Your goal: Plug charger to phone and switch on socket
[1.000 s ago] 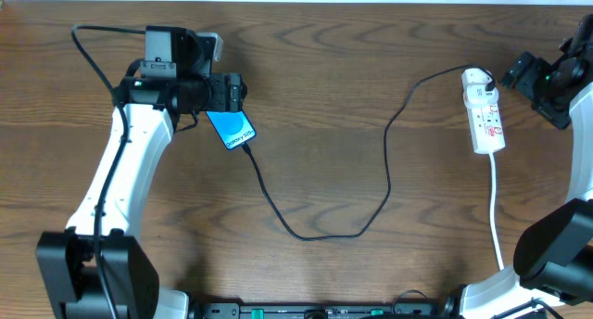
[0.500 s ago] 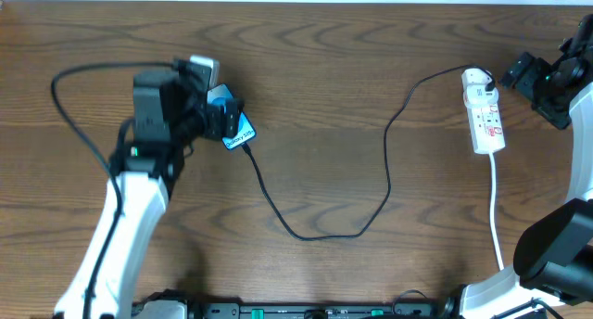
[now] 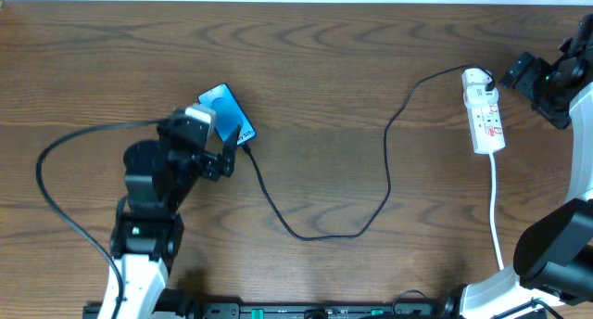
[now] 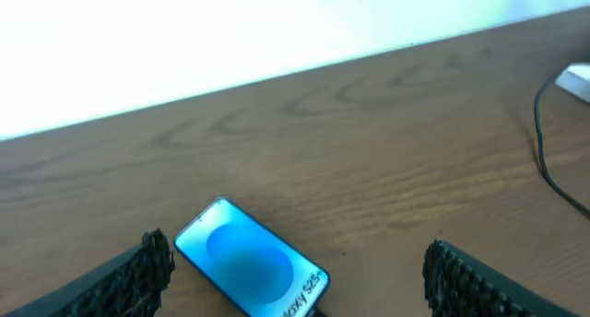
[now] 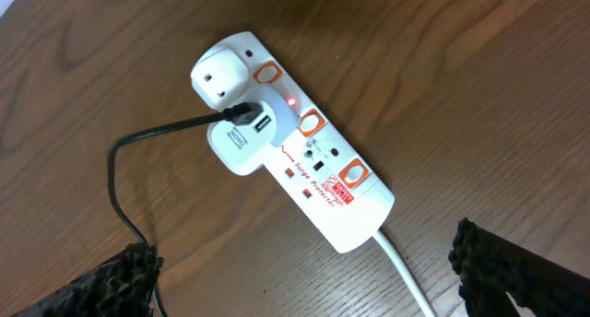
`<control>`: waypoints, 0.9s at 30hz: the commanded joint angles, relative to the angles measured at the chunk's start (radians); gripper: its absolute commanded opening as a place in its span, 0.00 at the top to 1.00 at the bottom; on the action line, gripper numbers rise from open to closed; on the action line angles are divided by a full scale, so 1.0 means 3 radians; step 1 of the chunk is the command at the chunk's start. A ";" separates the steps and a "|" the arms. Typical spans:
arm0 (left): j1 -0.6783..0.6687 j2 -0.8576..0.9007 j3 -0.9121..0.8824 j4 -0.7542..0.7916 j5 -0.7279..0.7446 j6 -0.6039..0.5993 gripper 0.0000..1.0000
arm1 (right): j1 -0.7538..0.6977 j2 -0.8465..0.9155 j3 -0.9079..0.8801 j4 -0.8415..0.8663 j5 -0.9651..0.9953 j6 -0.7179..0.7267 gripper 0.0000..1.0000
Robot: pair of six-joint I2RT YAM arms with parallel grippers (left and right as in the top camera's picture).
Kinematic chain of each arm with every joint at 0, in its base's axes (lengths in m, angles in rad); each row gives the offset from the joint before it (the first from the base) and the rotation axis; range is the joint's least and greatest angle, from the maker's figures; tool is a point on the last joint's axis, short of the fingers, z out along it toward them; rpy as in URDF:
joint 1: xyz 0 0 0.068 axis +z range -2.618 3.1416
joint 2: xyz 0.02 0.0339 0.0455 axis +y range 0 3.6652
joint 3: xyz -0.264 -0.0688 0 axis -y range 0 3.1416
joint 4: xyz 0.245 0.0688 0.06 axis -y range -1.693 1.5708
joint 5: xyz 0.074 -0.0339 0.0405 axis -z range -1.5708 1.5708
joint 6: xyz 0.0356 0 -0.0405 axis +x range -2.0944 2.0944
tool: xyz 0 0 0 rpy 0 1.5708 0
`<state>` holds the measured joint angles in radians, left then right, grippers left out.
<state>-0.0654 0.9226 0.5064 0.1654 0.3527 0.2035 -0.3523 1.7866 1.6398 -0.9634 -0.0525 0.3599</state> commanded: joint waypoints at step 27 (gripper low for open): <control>0.0117 -0.1935 -0.1675 0.0942 -0.0401 0.0197 0.11 | -0.0001 -0.0033 0.0050 -0.0003 0.0003 0.0046 0.01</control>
<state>-0.0509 0.4019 0.0406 0.4721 0.2653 0.2665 -0.3523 1.7866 1.6398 -0.9638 -0.0525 0.3599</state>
